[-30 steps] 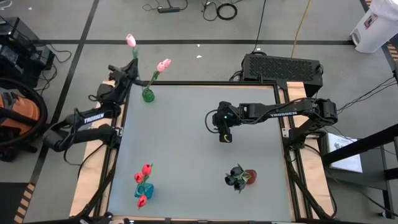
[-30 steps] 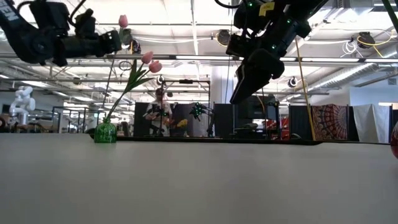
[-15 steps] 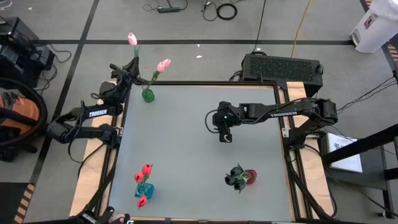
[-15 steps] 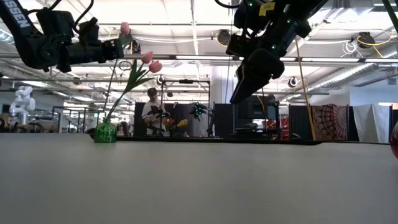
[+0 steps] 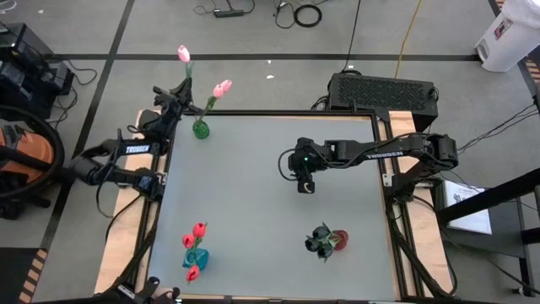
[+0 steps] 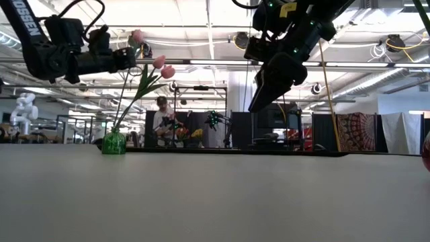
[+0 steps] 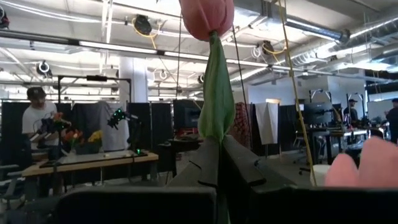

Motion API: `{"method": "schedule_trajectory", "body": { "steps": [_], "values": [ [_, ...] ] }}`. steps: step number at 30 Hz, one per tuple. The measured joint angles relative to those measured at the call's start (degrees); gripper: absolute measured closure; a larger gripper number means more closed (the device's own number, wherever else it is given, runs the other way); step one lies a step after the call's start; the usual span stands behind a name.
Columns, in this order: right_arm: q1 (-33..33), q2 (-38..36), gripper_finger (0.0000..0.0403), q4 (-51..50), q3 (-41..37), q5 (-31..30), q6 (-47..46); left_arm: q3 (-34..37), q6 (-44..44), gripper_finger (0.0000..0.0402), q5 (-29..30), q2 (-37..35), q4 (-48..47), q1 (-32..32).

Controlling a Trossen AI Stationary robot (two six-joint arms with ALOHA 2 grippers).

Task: Sort flowers into vase by color
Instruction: Put the pink flower into the green vase

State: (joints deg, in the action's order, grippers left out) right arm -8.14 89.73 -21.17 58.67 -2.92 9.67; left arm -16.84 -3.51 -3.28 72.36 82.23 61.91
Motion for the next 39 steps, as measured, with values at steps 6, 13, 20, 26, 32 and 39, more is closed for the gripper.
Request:
{"method": "schedule_trajectory", "body": {
  "steps": [6, 13, 20, 26, 32, 39],
  "values": [
    [0.0, 0.0, 0.0215, 0.0, 0.0, 0.0, 0.0, 0.0, -0.2, 0.0395, 0.0, 2.0, 3.8, 0.0],
    [0.0, 0.0, 0.0215, 0.0, 0.0, 0.0, 0.0, 0.0, -0.1, 0.0395, 0.0, 2.1, 3.9, 0.0],
    [0.0, 0.0, 0.0215, 0.0, 0.0, 0.0, 0.0, 0.0, -0.2, 0.0395, 0.0, 3.3, 3.8, 0.0],
    [0.0, 0.0, 0.0215, 0.0, 0.0, 0.0, 0.0, 0.0, -0.2, 0.0395, 0.0, 3.7, 3.8, 0.0],
    [0.0, 0.0, 0.0215, 0.0, 0.0, 0.0, 0.0, 0.0, -0.2, 0.0390, 0.0, 3.7, 3.0, 0.0],
    [0.0, 0.0, 0.0215, 0.0, 0.0, 0.0, 0.0, 0.0, -0.1, 0.0379, 0.0, 3.7, 0.8, 0.0]
  ]
}}
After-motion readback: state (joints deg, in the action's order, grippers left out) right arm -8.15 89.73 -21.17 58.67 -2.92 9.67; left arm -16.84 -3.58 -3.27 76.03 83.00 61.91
